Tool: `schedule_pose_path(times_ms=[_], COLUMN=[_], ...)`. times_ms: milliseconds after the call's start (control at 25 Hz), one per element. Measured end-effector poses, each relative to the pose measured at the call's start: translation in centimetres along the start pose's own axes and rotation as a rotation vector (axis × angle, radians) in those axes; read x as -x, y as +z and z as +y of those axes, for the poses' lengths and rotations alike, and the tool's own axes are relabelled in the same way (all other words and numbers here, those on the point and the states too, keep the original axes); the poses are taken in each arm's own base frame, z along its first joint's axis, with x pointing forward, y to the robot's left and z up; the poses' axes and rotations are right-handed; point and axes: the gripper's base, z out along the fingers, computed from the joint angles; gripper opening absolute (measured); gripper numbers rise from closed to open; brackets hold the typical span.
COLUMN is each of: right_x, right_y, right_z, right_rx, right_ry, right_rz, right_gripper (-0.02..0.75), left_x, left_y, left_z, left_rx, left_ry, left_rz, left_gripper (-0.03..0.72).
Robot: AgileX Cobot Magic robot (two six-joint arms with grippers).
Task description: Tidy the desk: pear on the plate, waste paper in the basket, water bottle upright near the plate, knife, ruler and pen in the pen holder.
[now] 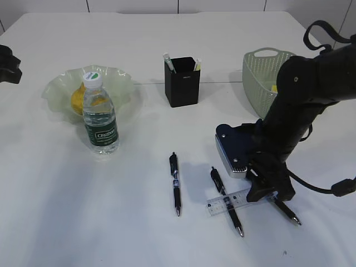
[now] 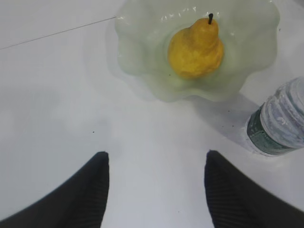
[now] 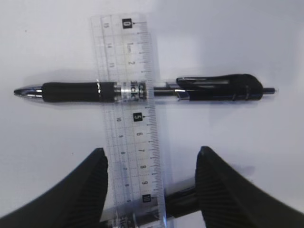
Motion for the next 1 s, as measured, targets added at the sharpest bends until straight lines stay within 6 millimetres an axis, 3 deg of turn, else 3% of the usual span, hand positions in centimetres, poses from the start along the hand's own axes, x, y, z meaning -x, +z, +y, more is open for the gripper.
schedule_pose_path(times_ms=[1000], right_x=[-0.2], right_y=[1.9], right_z=[0.2], right_rx=[0.058], right_ry=[0.026], right_rz=[-0.011], right_gripper=[0.429], left_x=[0.0], left_y=[0.0], left_z=[0.0], left_rx=[0.000], left_ry=[0.000], left_rz=[0.000], left_gripper=[0.447])
